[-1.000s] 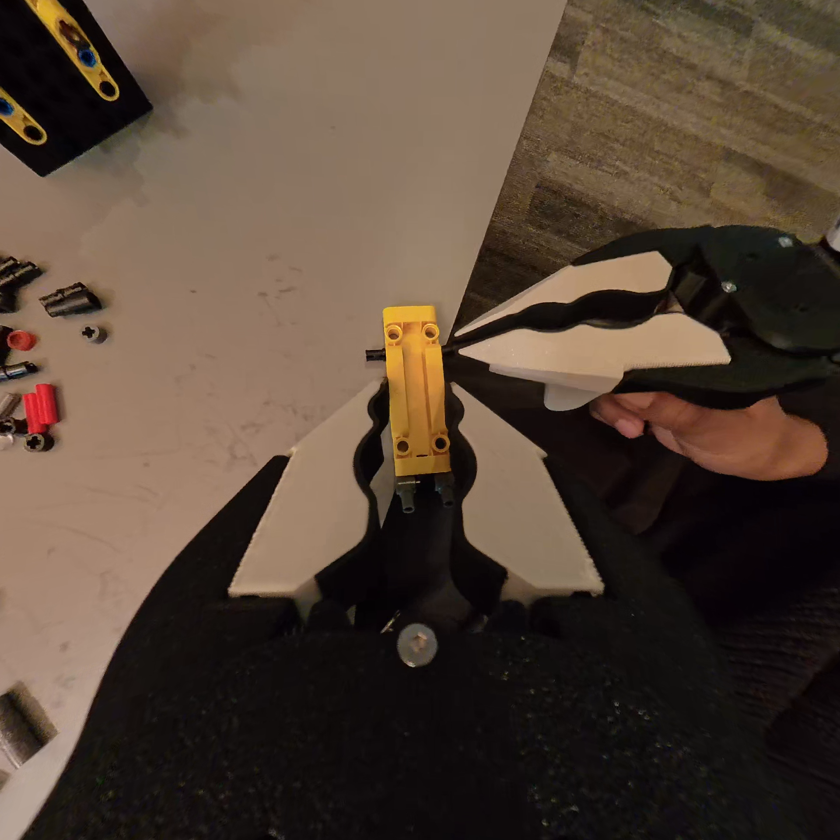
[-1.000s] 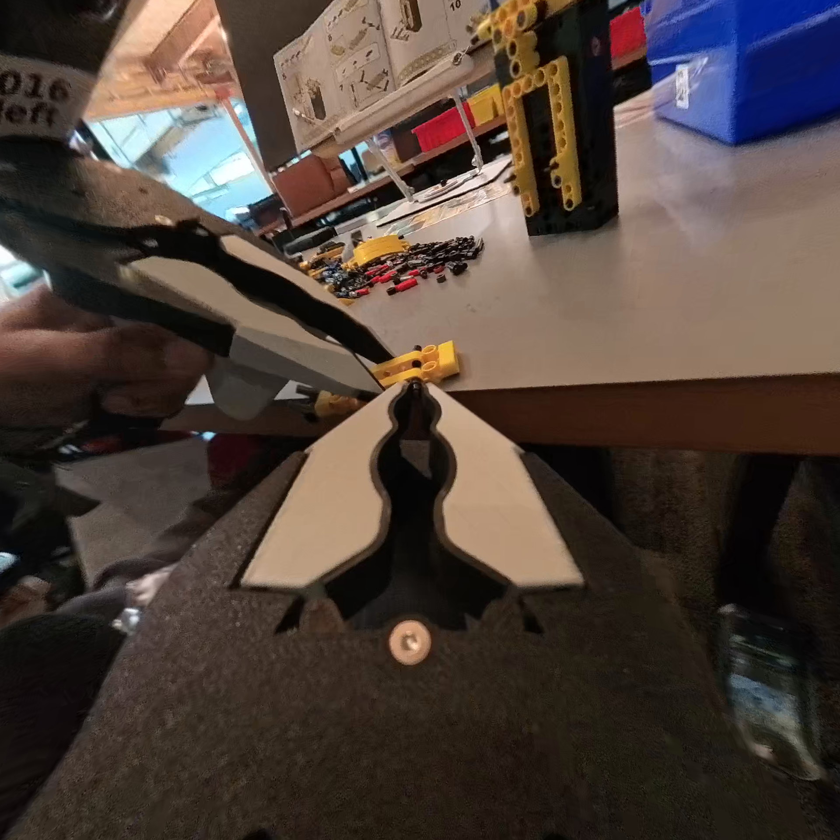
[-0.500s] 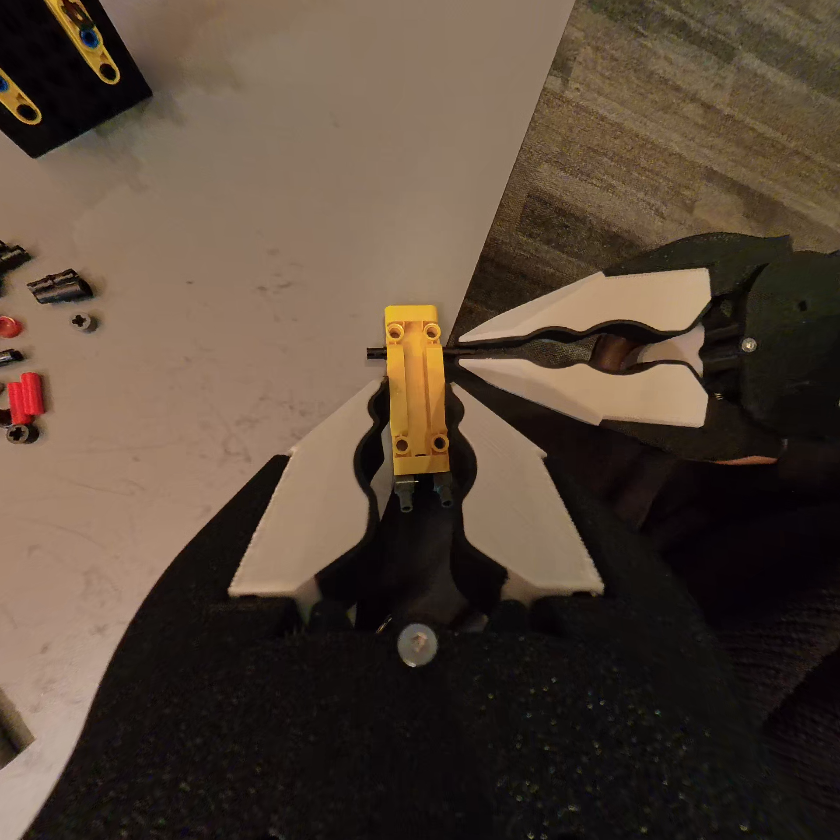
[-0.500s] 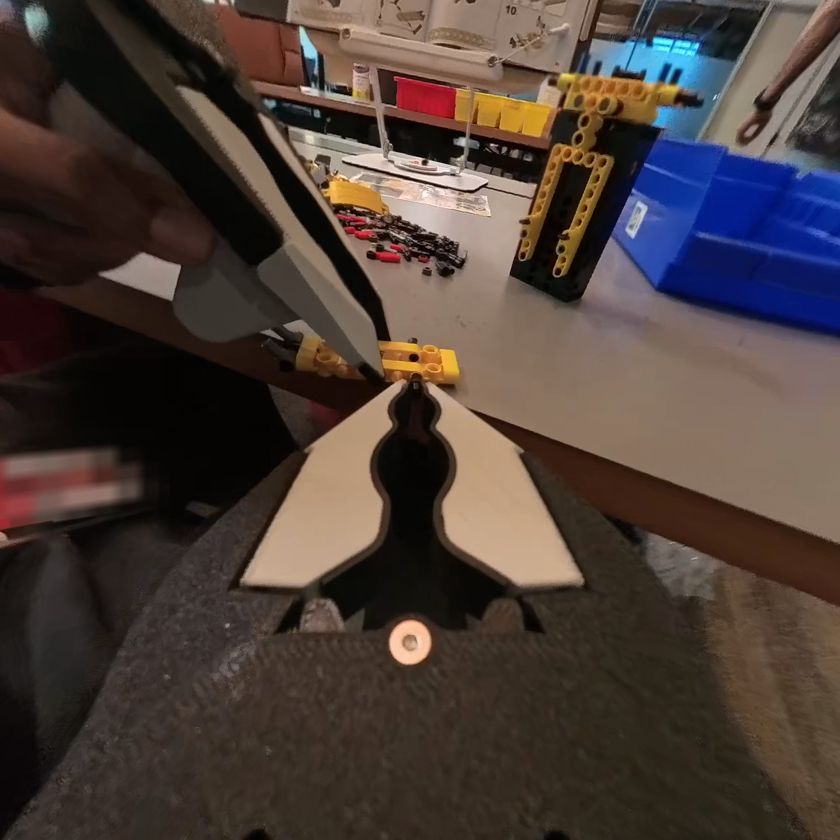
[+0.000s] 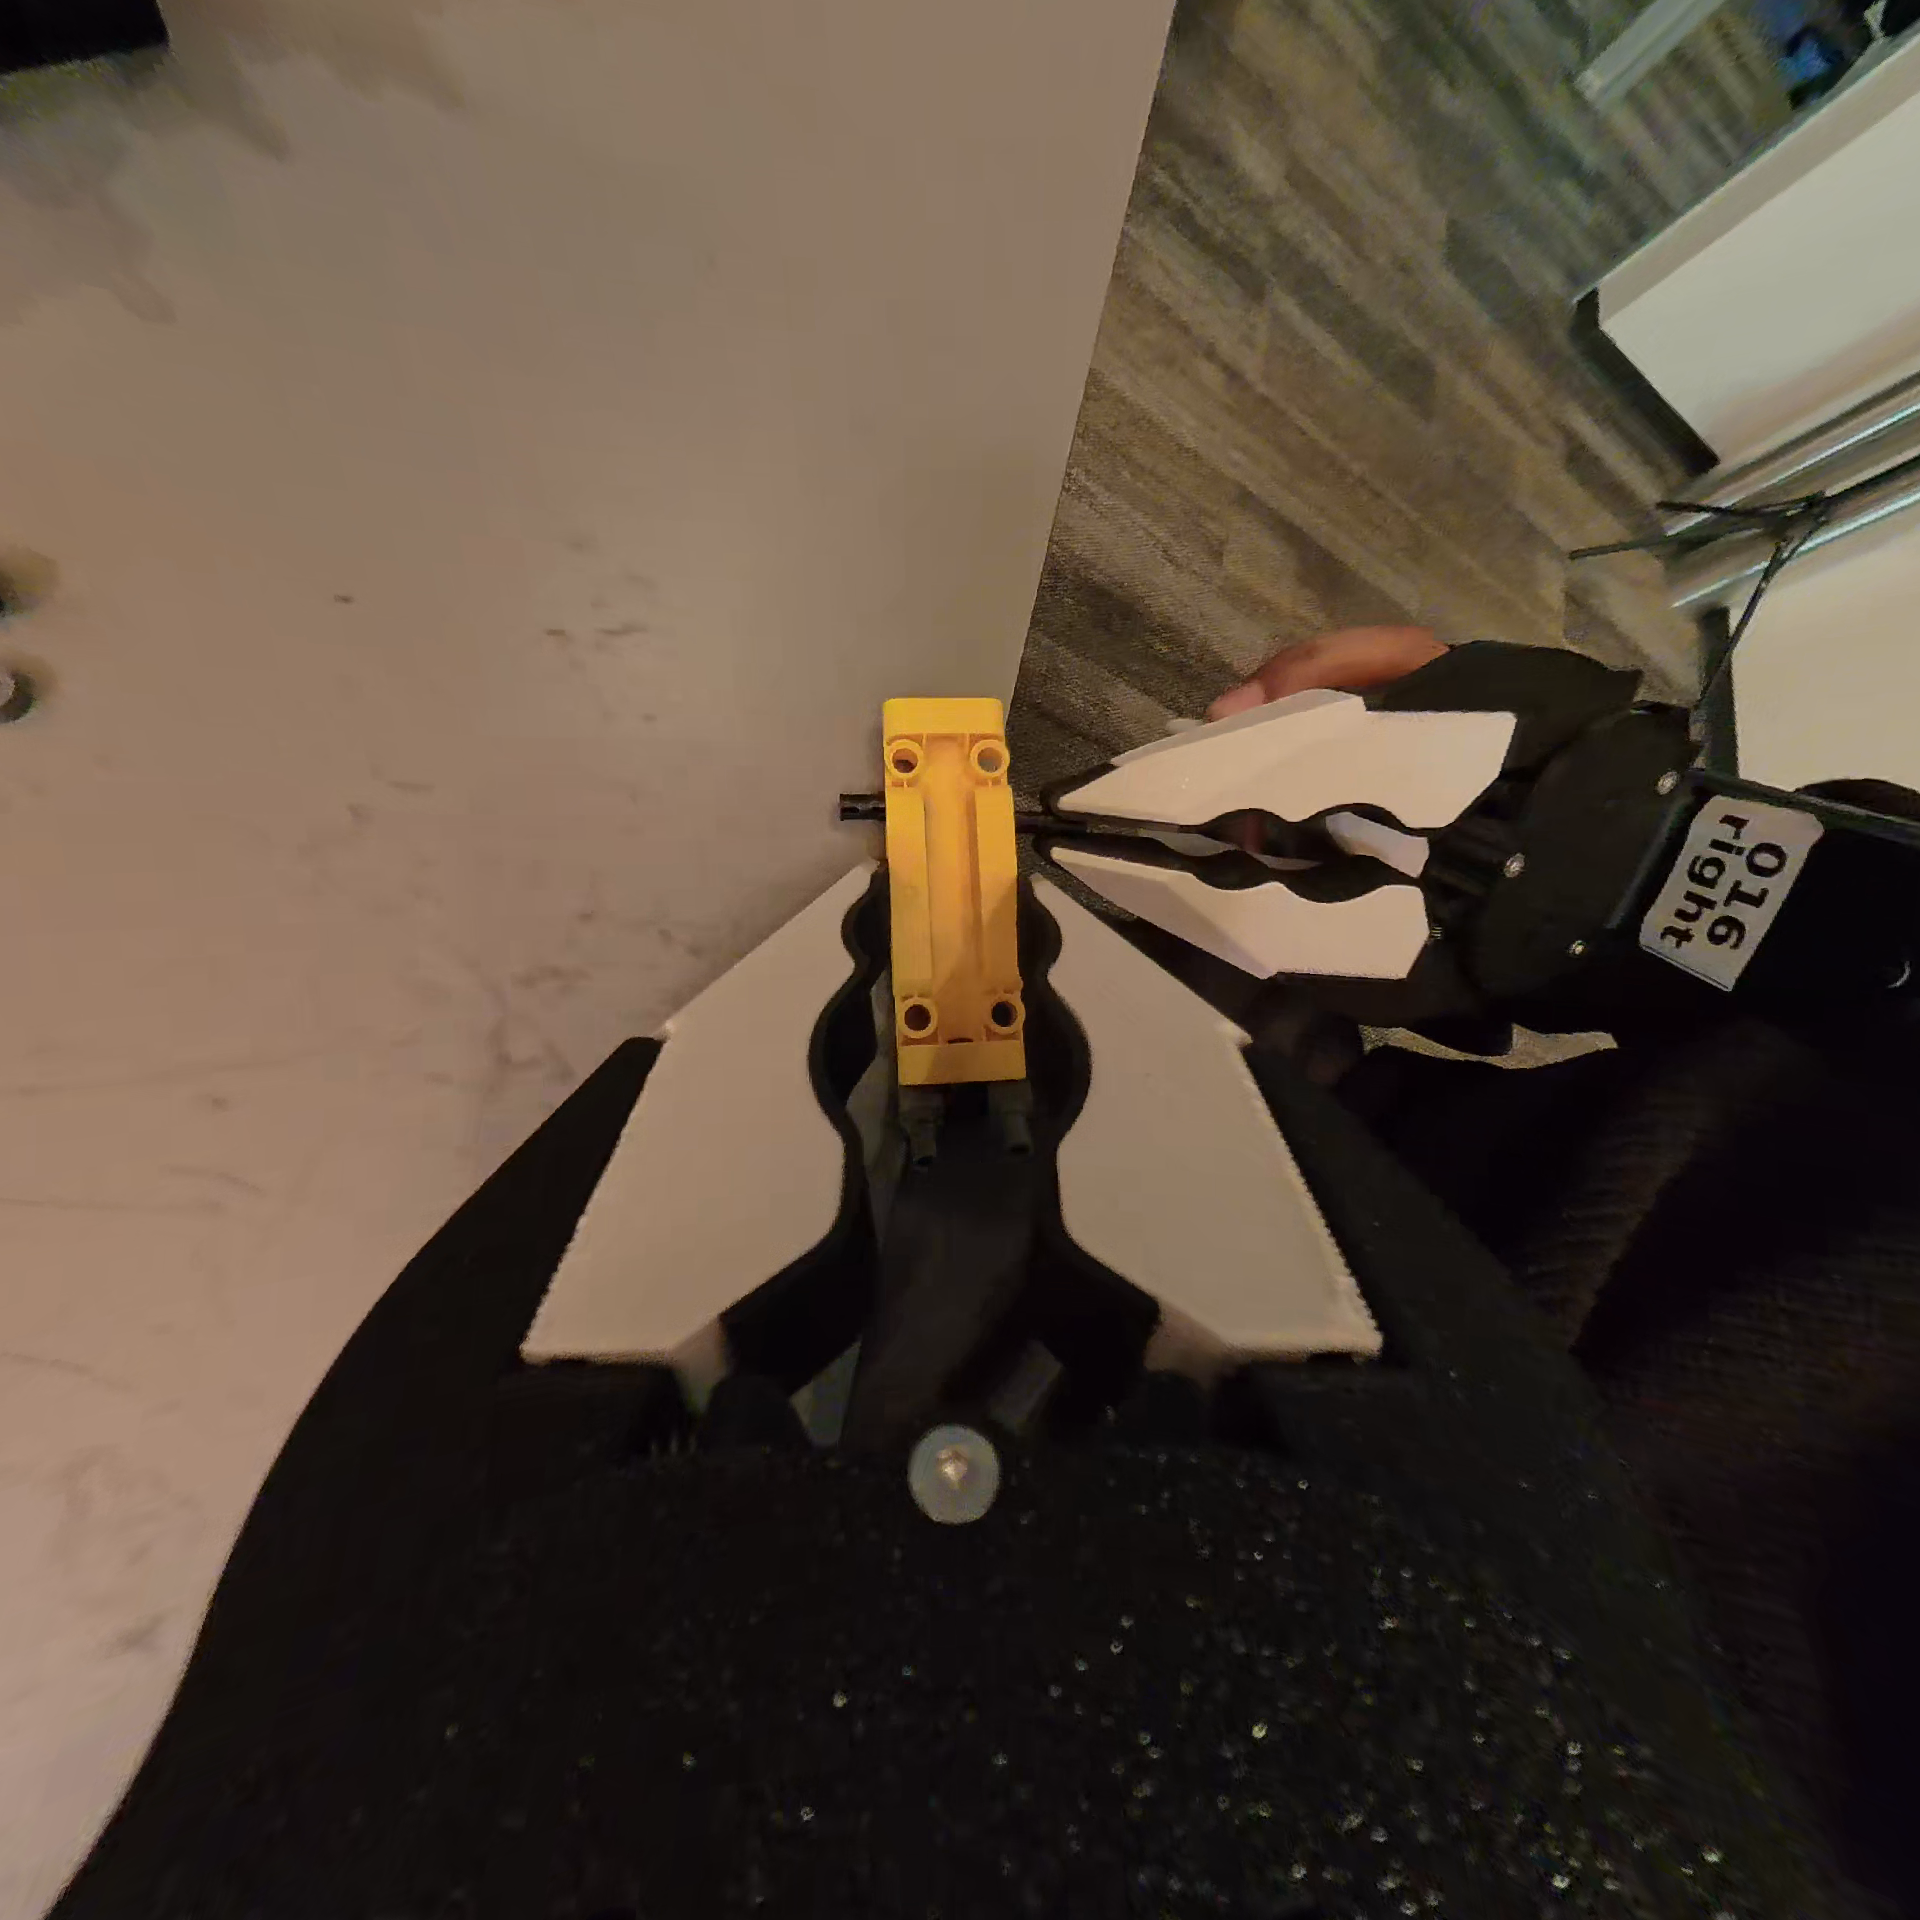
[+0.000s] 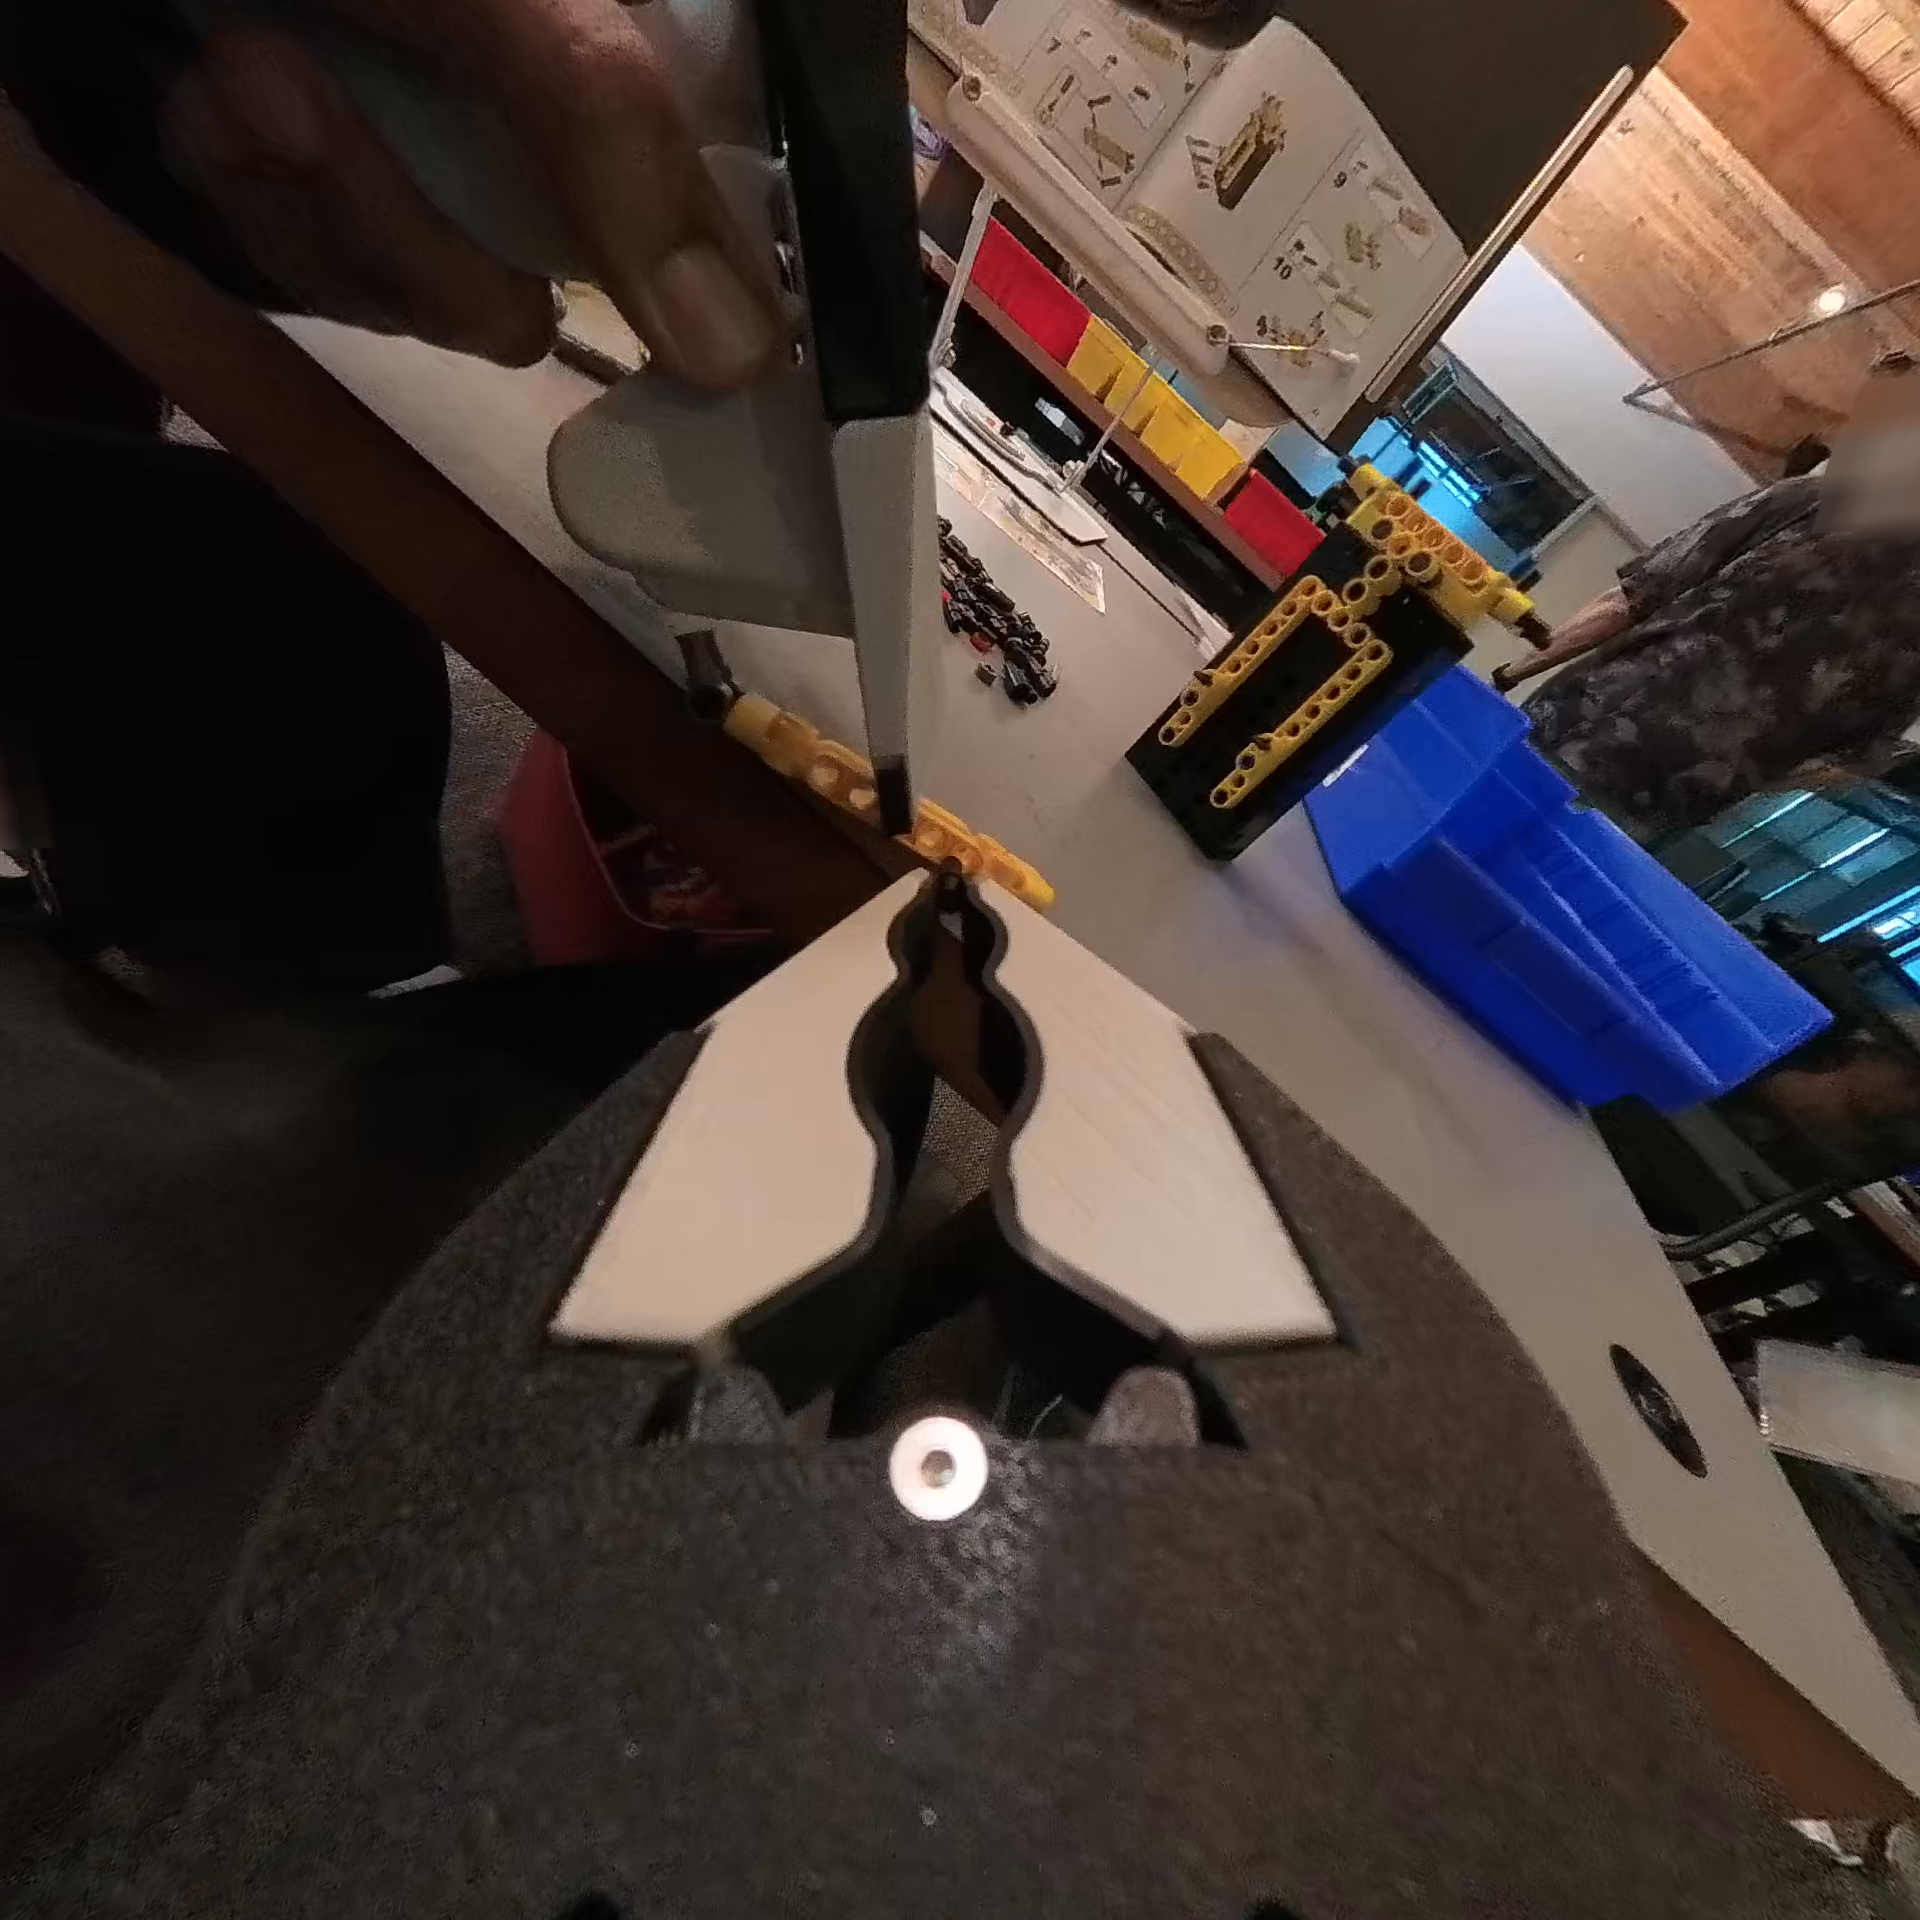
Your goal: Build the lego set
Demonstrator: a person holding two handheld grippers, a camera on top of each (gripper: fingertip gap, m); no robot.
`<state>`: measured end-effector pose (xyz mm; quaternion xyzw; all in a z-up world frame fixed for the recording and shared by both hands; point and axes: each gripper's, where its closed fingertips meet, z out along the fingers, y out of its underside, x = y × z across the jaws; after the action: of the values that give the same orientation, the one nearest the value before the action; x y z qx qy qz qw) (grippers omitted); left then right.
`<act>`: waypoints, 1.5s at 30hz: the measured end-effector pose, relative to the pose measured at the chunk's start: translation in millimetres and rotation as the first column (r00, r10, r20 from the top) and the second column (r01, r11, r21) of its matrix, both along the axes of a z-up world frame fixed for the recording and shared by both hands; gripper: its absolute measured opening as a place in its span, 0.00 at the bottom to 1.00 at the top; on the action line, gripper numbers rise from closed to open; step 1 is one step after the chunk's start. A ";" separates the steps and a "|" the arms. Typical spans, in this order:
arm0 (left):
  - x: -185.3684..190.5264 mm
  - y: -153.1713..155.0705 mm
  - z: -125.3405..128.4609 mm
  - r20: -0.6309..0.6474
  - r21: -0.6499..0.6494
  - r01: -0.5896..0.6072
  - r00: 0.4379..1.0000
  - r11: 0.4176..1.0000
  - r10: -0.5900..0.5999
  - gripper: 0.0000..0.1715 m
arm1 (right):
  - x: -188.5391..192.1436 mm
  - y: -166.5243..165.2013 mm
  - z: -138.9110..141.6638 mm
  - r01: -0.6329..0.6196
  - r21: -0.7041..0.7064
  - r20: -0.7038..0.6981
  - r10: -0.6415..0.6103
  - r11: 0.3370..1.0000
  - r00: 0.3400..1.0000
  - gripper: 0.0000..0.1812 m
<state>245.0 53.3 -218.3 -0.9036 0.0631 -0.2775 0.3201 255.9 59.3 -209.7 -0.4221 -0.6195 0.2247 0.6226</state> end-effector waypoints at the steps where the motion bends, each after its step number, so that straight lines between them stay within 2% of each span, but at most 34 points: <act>1: 0.2 -0.2 -0.2 -0.011 0.003 0.000 1.000 1.000 0.000 0.13 | 0.1 -0.2 -0.3 0.000 0.001 0.001 0.000 1.000 1.000 0.01; 16: 0.1 -0.3 -0.9 -0.063 0.028 0.018 0.998 0.999 -0.016 0.13 | -0.8 2.5 0.6 0.004 -0.044 -0.004 -0.004 0.999 1.000 0.01; 26: -0.3 0.3 -2.4 -0.165 0.050 0.018 0.986 0.999 -0.010 0.13 | -0.2 3.5 -3.9 -0.019 -0.273 0.005 0.022 0.962 1.000 0.02; 29: -0.4 0.9 -2.5 -0.184 0.053 0.012 0.983 0.999 -0.002 0.14 | -0.3 4.3 -4.0 -0.032 -0.394 -0.026 0.024 0.919 0.999 0.02; 36: -0.3 1.5 -3.5 -0.256 0.063 0.005 0.967 0.998 0.011 0.14 | -0.4 6.0 -5.8 -0.052 -0.649 -0.086 -0.004 0.759 0.996 0.02; 40: -0.3 2.3 -4.3 -0.322 0.068 0.015 0.947 0.998 0.007 0.14 | -0.5 7.2 -7.4 -0.071 -0.717 -0.100 -0.001 0.694 0.995 0.02; 42: -0.7 3.0 -5.1 -0.368 0.080 0.025 0.930 0.996 0.006 0.14 | -0.9 8.0 -8.3 -0.083 -0.759 -0.111 -0.003 0.646 0.994 0.02; 44: 0.0 3.8 -6.6 -0.465 0.098 0.062 0.885 0.993 -0.009 0.14 | -2.1 8.8 -8.9 -0.108 -0.819 -0.130 0.000 0.563 0.992 0.02; 45: 0.2 4.4 -6.7 -0.487 0.099 0.063 0.874 0.993 -0.007 0.14 | -1.8 9.2 -9.0 -0.111 -0.830 -0.131 0.003 0.547 0.991 0.02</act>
<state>245.2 57.7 -225.0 -0.9237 0.1732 -0.0438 0.3390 254.0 68.5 -218.8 -0.6331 -0.4154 0.5357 0.3737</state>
